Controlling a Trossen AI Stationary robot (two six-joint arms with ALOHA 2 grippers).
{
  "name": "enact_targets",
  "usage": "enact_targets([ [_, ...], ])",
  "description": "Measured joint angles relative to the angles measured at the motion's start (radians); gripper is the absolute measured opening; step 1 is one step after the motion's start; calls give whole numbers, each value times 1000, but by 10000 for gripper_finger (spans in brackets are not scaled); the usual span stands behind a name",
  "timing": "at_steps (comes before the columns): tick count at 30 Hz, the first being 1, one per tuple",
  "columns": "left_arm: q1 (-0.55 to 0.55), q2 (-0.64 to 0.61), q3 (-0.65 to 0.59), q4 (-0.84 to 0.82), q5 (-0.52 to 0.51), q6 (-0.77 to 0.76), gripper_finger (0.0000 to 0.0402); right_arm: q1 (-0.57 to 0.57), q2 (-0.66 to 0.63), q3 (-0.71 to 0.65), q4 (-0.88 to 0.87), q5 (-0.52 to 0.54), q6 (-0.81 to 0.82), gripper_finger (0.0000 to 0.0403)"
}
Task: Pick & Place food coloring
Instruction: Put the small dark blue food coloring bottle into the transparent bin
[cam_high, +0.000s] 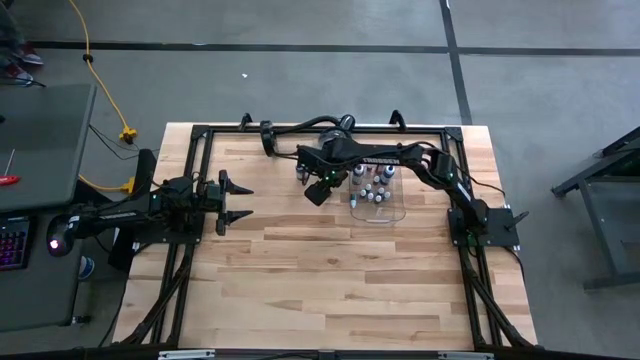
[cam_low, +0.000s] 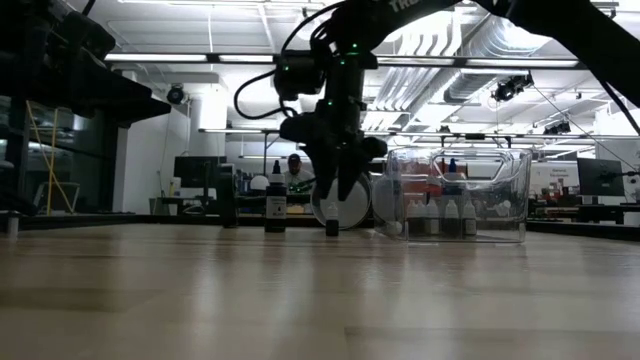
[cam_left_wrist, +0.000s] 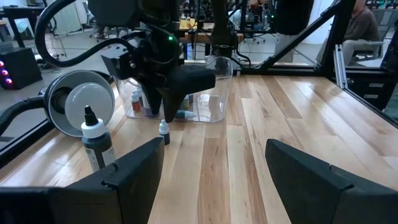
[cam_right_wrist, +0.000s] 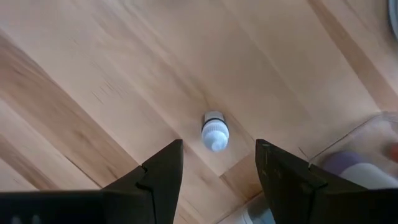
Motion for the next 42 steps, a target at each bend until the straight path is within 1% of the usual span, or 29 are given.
enact_targets([
  [11,0,0,0,0,0,0,278,2,14,-1,-19,-3,24,190],
  [26,0,0,0,0,0,0,278,2,21,-1,0,10,29,190],
  [36,0,0,0,0,0,0,278,2,22,-1,13,-27,59,190],
  [42,0,0,0,0,0,0,278,2,43,-1,29,-44,71,190],
])
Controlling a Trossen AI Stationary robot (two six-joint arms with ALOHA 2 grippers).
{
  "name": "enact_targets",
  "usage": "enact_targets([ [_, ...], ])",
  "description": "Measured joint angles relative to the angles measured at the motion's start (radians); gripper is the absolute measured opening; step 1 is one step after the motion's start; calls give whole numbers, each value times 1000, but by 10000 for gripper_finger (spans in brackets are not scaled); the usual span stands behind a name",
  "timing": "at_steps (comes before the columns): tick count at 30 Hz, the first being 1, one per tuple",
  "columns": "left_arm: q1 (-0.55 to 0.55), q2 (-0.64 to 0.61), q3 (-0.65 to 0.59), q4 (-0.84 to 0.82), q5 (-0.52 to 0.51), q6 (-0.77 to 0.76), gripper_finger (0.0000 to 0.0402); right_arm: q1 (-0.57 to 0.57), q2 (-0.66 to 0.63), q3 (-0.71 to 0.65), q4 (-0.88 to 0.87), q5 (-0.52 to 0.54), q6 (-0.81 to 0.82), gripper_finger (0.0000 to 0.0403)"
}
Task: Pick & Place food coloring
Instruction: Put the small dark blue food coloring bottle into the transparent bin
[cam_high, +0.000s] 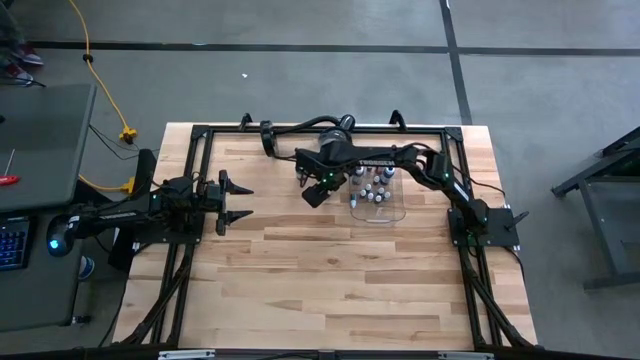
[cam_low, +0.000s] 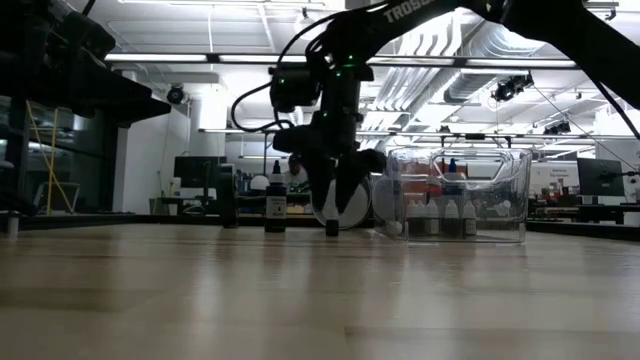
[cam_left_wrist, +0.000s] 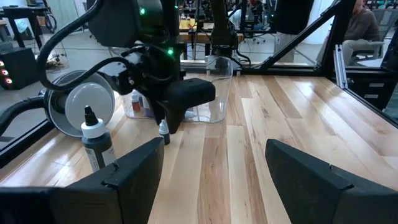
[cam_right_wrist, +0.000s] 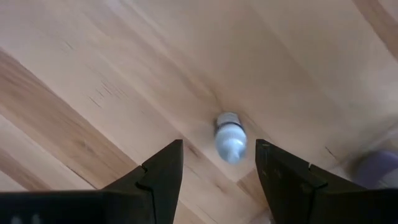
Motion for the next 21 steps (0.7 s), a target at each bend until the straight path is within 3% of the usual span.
enact_targets([
  [12,0,0,0,0,0,0,278,-2,4,0,-3,26,-7,185],
  [21,0,0,0,0,0,0,278,-2,4,0,-6,35,-40,127],
])
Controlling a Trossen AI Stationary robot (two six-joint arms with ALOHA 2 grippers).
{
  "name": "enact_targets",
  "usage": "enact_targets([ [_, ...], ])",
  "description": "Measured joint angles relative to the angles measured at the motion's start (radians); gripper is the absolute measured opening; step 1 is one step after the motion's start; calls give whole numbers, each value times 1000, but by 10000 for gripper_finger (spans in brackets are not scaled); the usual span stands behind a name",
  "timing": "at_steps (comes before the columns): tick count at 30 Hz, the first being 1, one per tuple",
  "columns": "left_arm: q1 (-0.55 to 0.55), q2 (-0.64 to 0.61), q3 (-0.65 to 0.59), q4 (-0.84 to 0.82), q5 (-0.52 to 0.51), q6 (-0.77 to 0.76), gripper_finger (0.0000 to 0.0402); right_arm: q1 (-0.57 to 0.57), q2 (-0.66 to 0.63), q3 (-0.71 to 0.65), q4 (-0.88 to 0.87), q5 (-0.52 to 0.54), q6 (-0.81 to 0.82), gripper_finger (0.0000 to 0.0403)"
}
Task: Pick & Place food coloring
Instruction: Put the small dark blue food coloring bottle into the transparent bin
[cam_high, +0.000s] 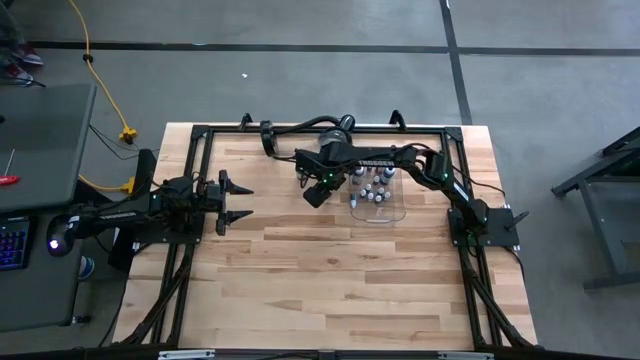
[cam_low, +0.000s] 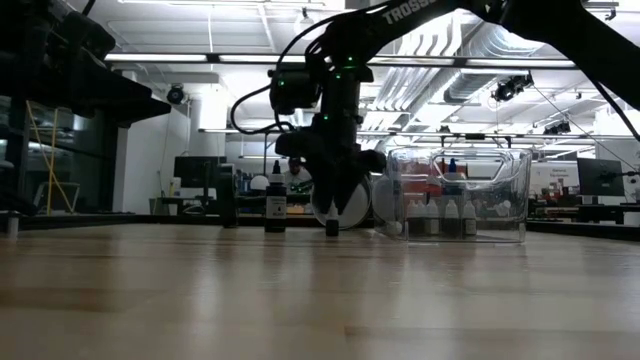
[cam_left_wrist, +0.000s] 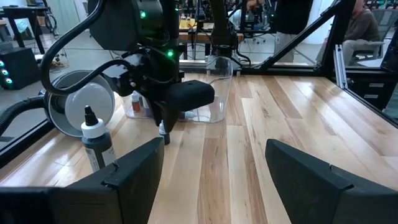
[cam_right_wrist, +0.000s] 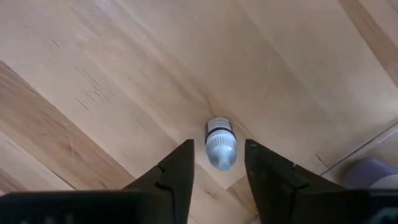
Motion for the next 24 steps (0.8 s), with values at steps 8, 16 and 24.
enact_targets([
  [8,0,0,0,0,0,0,278,0,0,0,-2,1,-11,75],
  [16,0,0,0,0,0,0,278,2,-2,0,-17,2,-42,42],
  [24,0,0,0,0,0,0,278,2,-22,2,-20,-14,-55,36],
])
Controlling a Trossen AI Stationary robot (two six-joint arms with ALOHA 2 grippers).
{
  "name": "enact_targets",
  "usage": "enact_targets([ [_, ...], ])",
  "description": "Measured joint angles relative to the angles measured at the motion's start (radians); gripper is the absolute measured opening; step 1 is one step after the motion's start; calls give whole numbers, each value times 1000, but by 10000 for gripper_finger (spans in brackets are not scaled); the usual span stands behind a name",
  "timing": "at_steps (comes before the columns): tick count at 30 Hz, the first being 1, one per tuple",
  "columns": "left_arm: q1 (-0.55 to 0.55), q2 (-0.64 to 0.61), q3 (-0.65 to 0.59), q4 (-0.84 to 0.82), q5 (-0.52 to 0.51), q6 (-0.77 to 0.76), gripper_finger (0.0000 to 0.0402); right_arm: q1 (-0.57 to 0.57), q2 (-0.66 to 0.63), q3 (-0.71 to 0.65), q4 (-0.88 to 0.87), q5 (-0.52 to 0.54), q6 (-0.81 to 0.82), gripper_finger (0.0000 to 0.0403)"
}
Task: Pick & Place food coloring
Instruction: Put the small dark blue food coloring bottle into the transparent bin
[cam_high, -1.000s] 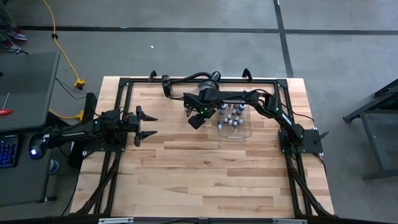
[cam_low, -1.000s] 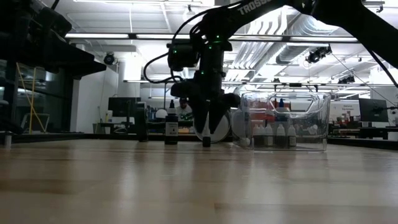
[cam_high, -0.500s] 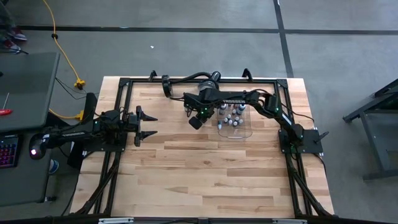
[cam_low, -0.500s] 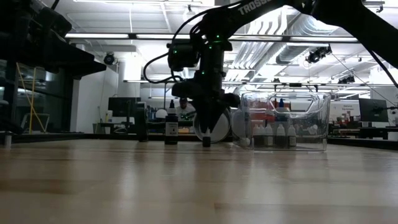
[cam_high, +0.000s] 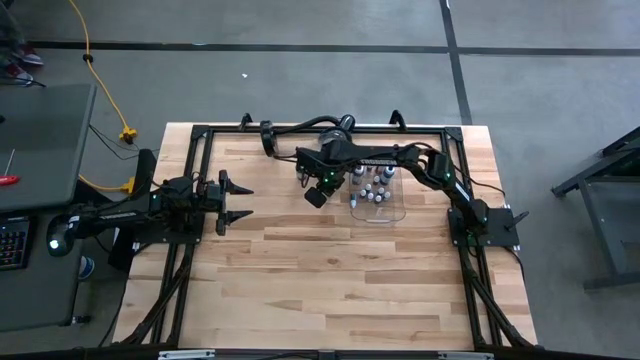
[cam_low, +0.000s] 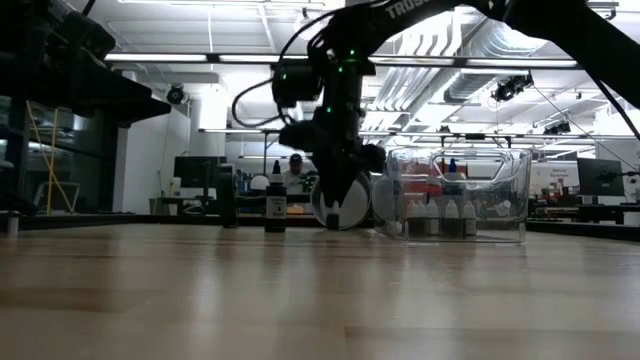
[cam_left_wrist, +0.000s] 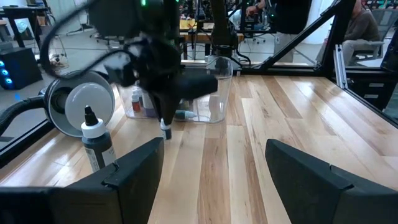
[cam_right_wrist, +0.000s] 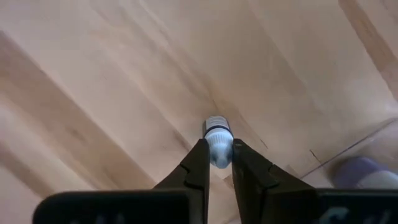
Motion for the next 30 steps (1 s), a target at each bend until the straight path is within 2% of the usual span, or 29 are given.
enact_targets([
  [11,0,0,0,0,0,0,278,7,-86,166,-117,-6,-25,36],
  [20,0,0,0,1,0,0,278,39,-109,424,-432,92,-68,36],
  [26,0,0,0,1,0,0,278,56,-250,276,-467,113,-30,36],
  [30,0,0,0,2,0,0,278,55,-375,112,-459,143,26,36],
])
